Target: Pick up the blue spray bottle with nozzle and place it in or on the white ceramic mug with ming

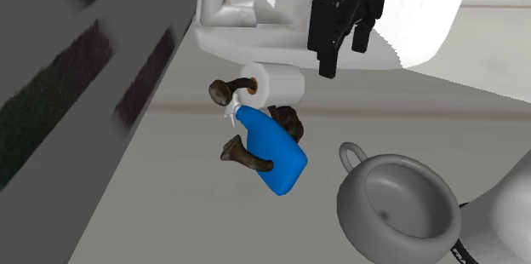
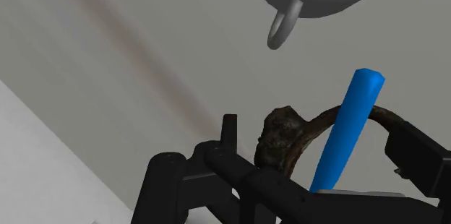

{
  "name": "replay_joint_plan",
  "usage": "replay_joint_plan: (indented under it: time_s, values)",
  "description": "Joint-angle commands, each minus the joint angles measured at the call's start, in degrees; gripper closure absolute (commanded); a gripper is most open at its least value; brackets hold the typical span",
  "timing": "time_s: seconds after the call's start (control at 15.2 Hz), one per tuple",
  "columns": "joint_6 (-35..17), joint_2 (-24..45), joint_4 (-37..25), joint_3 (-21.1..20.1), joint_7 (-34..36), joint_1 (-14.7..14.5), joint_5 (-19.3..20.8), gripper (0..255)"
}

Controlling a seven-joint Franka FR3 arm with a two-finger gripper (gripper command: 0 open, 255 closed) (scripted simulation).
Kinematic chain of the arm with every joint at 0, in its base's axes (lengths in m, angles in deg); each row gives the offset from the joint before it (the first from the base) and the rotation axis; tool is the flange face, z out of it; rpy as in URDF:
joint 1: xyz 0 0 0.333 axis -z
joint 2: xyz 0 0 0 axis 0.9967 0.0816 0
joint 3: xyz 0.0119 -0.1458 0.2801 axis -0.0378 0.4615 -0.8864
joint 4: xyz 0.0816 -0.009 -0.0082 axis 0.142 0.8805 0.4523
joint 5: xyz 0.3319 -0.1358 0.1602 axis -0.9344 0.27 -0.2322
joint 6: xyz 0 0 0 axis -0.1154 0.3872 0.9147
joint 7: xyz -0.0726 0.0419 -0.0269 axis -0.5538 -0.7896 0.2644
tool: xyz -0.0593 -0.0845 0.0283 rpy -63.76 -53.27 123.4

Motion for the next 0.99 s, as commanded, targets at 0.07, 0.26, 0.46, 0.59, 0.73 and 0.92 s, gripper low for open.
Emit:
replay_joint_plan:
  time_s: [0.07,0.26,0.46,0.59,0.73,0.92]
  values:
    - [-6.58,4.43,1.87,0.68,2.20,-0.48,-5.16,0]
    - [-12.70,9.29,2.80,1.43,3.34,-1.33,-10.62,0]
    - [-18.68,14.70,3.01,2.21,3.49,-2.60,-16.81,0]
    - [-20.44,15.90,3.50,2.18,3.30,-2.99,-18.18,0]
    - [-22.11,16.50,4.53,1.88,3.06,-3.32,-18.75,0]
    - [-24.65,17.53,5.98,1.45,2.65,-3.86,-19.68,0]
